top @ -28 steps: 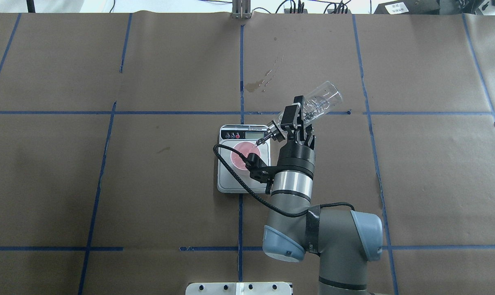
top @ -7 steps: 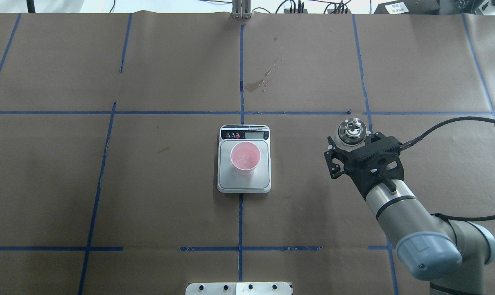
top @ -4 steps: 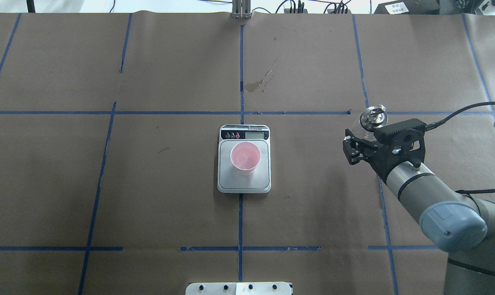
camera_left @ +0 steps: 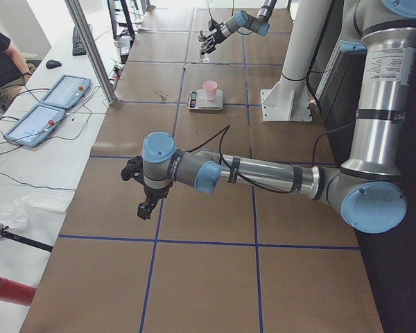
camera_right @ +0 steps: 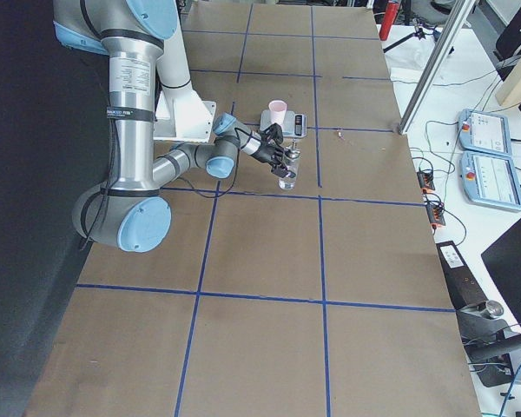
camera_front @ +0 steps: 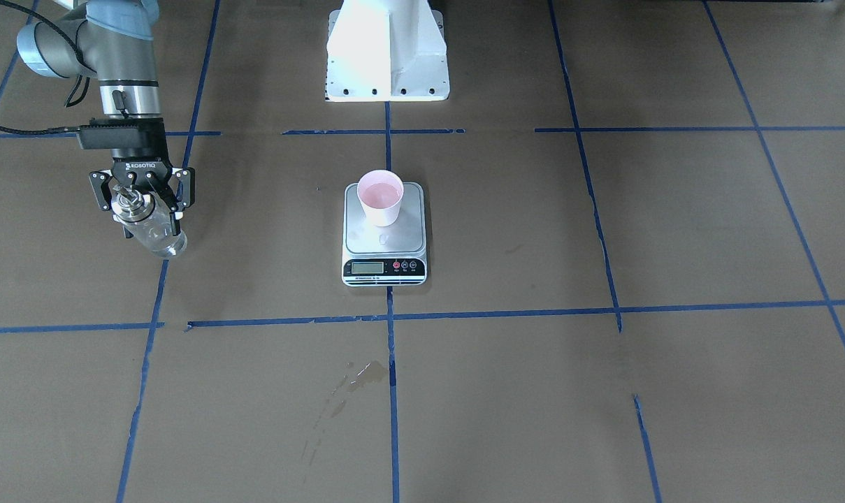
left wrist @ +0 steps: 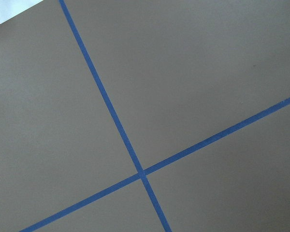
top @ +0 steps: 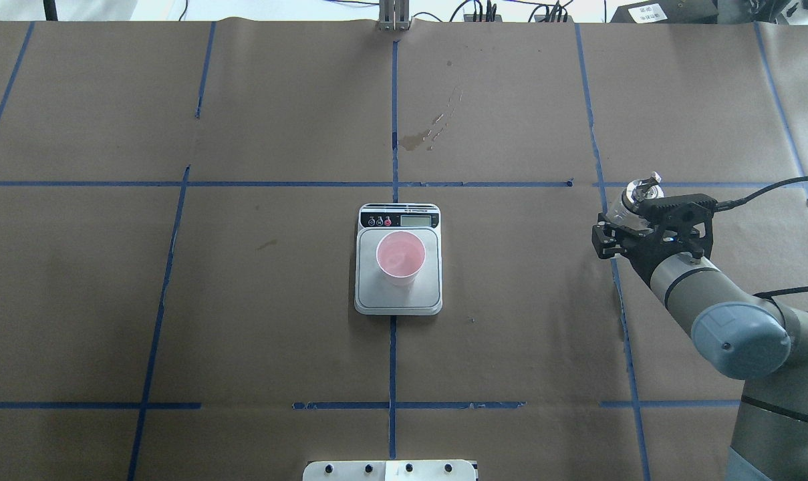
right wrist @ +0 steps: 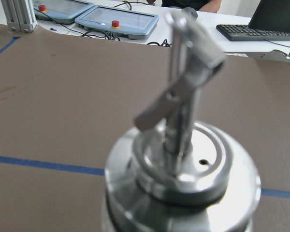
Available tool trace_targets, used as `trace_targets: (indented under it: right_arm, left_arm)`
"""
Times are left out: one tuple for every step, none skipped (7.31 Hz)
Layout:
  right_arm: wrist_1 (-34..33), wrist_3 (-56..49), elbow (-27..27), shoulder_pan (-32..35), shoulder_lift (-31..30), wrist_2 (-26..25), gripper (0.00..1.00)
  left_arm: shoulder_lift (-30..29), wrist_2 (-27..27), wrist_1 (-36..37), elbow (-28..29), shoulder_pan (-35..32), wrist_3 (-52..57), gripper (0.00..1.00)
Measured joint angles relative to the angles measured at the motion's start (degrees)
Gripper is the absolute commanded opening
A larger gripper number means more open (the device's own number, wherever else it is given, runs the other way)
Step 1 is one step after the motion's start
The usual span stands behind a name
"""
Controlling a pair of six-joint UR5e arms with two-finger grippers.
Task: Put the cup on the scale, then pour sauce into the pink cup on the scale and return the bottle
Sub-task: 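Lower the dispenser to its original spot with the right gripper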
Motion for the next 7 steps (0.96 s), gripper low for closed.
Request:
trace_targets:
  right_arm:
    - [0.08, 3.10, -0.11, 0.46, -0.04, 1.62, 0.00]
    - [0.10, 4.59, -0.21, 0.86, -0.06, 2.35, 0.00]
    - [0.05, 5.25, -0.33, 1.23, -0.12, 2.66, 0.00]
    - [0.00, 5.48, -0.49, 1.47, -0.21, 2.77, 0.00]
    - [-0.04, 5.54, -0.95, 1.51, -0.23, 2.78, 0.00]
    - [-0.09, 5.55, -1.74, 1.48, -0.20, 2.76, 0.00]
    - [-0.11, 5.52, -2.32, 1.46, -0.18, 2.72, 0.00]
  left_arm:
    - [-0.07, 0.19, -0.01, 0.01, 0.03, 0.00, 1.00]
    - [-0.11, 0.28, -0.01, 0.05, 0.06, 0.00, 1.00]
    - [-0.14, 0.30, -0.01, 0.07, 0.07, 0.00, 1.00]
    - [-0.16, 0.32, -0.01, 0.08, 0.05, 0.00, 1.00]
    - [-0.15, 0.35, -0.03, 0.09, 0.04, 0.00, 1.00]
    - [-0.13, 0.35, -0.07, 0.09, 0.06, 0.00, 1.00]
    - [-0.12, 0.32, -0.09, 0.09, 0.09, 0.00, 1.00]
